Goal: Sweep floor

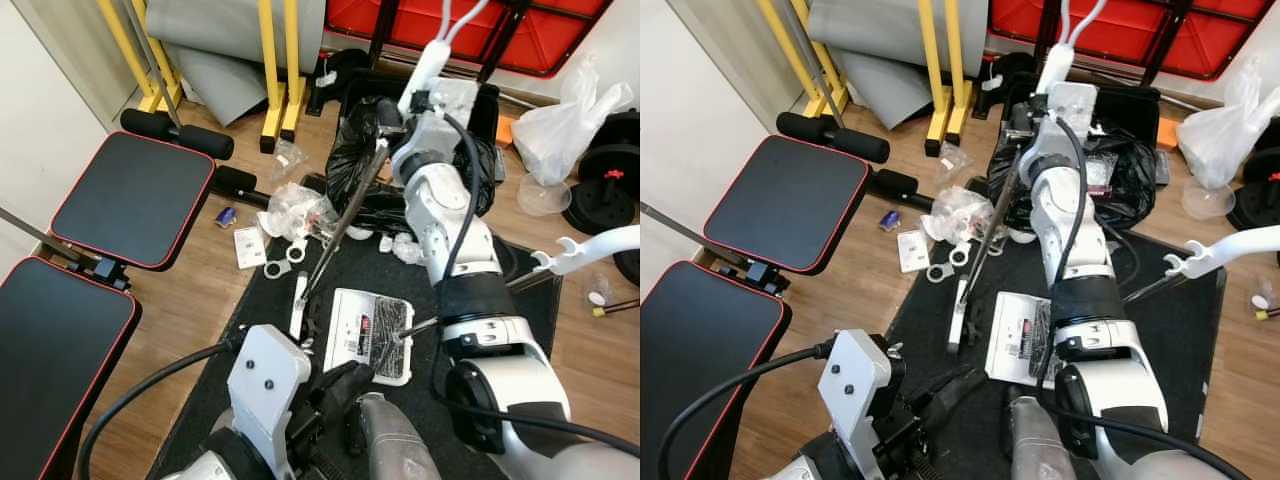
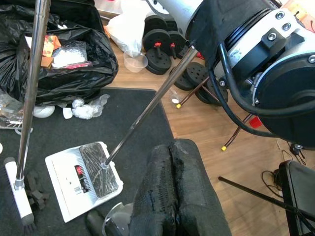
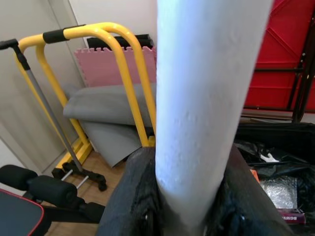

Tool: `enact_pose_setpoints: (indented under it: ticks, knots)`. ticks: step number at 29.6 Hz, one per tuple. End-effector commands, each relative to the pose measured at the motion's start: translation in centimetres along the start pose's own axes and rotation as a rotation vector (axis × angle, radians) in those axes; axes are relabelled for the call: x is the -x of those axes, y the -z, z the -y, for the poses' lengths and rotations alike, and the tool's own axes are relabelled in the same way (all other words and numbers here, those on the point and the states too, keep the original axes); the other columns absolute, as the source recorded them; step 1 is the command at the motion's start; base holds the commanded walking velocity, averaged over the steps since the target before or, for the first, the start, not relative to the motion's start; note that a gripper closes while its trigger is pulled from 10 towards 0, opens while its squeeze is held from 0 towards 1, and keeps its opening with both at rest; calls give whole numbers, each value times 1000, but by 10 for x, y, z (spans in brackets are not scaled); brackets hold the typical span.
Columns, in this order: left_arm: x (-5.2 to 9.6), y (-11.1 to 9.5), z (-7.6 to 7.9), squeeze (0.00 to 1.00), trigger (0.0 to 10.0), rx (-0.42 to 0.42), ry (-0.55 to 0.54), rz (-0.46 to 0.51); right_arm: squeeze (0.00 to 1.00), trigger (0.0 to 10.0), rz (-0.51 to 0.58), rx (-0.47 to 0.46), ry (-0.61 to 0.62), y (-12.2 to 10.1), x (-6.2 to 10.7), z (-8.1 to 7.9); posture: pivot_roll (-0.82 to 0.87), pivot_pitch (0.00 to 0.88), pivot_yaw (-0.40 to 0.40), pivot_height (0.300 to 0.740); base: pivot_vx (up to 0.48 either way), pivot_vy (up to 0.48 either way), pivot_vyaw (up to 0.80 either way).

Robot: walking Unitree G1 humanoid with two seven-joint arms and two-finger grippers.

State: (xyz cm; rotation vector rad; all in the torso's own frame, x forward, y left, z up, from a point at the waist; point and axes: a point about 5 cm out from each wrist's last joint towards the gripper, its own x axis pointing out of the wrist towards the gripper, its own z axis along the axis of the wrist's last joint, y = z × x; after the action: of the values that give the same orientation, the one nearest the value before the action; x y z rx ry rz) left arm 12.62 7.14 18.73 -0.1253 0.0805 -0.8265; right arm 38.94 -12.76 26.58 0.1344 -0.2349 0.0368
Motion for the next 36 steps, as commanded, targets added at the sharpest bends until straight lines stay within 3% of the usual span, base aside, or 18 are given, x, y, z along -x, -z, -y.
enact_pose_setpoints:
  ticks: [1, 20, 26, 36]
  knots:
    - [2, 2, 2, 0, 10000, 24, 8, -19, 0, 10000, 26, 120, 23, -14, -1, 3, 21, 392, -48, 740, 0, 0, 0]
    - [-2, 1, -1, 0, 10000, 23, 10, -19, 0, 10000, -1, 157, 44, -47, -9, 0, -5, 374, -51, 740, 0, 0, 0]
    - [-2, 1, -3, 0, 10000, 24, 12, -17, 0, 10000, -84, 188, 75, -48, -10, 7, -14, 371, -53, 740, 0, 0, 0]
    - [-3, 1, -3, 0, 10000, 25, 14, -17, 0, 10000, -81, 131, 27, -69, -12, 3, -16, 367, -50, 740, 0, 0, 0]
